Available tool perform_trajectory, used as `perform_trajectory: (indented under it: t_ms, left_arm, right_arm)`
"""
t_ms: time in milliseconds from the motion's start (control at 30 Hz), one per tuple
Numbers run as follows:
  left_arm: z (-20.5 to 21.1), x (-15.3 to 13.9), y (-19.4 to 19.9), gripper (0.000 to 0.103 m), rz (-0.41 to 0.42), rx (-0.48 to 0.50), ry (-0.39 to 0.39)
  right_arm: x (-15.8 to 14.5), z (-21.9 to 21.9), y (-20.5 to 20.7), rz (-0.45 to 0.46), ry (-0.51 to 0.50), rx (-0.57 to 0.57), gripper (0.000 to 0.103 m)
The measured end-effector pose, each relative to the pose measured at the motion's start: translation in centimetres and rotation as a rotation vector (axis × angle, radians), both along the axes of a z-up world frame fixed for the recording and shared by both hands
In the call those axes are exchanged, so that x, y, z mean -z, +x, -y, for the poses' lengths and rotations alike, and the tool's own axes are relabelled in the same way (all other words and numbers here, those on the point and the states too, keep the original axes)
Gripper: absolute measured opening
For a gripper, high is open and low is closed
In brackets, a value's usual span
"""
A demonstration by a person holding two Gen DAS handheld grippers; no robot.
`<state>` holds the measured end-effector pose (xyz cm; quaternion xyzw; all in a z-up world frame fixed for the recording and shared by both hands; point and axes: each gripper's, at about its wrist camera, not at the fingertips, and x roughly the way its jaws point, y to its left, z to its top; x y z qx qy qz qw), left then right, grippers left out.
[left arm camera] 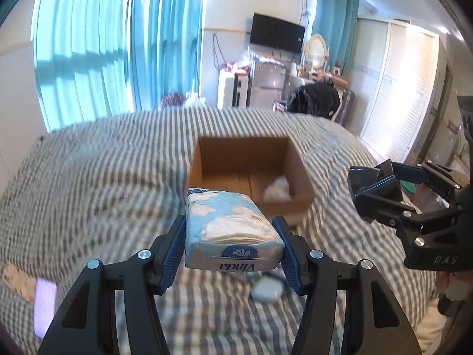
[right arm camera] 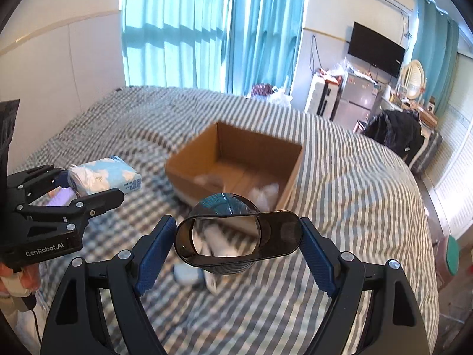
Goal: Organize objects
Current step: 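Lower the tissue pack into the box with the left tool while the right tool drops the sunglasses in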
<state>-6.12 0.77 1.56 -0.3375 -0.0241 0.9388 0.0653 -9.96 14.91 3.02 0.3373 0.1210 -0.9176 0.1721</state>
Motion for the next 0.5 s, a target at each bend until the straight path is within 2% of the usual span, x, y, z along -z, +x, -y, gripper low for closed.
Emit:
perform_trajectory:
  t_ms: [267, 400, 500]
  left_arm:
    - [0.4, -4.1, -7.3, 0.06, -0.083, -0.011, -0.027]
    - [0.1, -4.5, -11.8, 0.06, -0.086, 0.014, -0.047]
    - [0.1, -3.5, -15.4, 0.06, -0.061, 0.02, -0.074]
  right_arm:
    - [-4.8, 1.0, -6.7, -0.088, -0.027, 0.005, 0.083]
    - [-5.6, 1.7, -10.4, -0.104, -0.024, 0.003, 0.083]
    - [-5.1, 1.9, -13.7, -0.09, -0.029, 0.008, 0.083]
